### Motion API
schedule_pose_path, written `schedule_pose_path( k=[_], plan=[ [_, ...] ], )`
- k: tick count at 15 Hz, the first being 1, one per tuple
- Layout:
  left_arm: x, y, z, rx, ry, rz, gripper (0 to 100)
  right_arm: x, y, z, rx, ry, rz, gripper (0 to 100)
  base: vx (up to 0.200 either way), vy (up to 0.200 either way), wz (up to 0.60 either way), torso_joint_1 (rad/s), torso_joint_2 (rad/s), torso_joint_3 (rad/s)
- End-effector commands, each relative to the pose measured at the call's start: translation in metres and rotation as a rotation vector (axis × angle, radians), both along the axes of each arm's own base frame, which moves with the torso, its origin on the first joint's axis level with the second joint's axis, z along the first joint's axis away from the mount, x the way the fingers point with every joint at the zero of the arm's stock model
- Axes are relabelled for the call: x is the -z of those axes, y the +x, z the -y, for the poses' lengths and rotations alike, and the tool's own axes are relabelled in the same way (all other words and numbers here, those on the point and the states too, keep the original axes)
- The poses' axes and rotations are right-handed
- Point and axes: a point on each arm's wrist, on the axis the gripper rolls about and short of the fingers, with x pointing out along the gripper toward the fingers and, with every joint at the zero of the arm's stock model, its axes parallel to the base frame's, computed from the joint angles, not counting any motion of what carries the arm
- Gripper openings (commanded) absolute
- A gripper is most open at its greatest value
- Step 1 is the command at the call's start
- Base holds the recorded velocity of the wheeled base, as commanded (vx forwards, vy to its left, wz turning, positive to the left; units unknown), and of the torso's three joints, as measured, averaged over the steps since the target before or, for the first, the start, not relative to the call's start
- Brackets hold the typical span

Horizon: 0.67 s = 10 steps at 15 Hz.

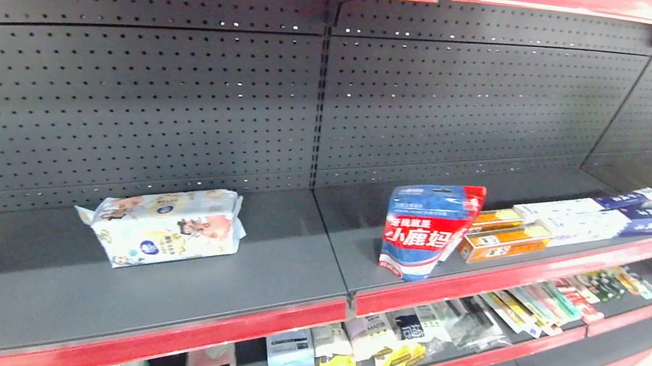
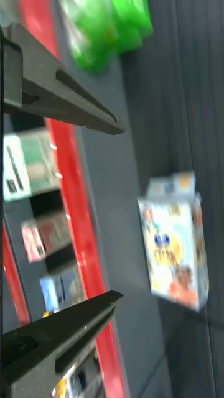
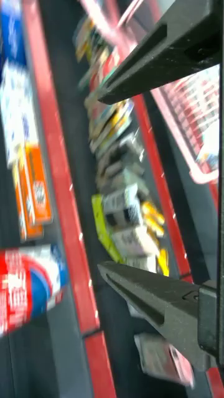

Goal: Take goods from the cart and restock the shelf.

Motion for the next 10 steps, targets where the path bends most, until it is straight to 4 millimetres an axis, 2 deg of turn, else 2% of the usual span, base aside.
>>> schedule_pose_path(
  k=[1, 10],
  plan=[
    [-0.0001, 0.0001, 0.0, 0.0, 0.0, 0.0, 100, -0.0002, 0.0004, 0.0, -0.001, 0.0, -0.006, 100, 0.0, 0.0, -0.6, -0.002, 0.0, 0.007],
    [-0.0001, 0.0001, 0.0, 0.0, 0.0, 0.0, 100, 0.0006, -0.0006, -0.0001, 0.003, 0.0, 0.008, 100, 0.0, 0.0, -0.6, 0.0, 0.0, 0.003]
  ],
)
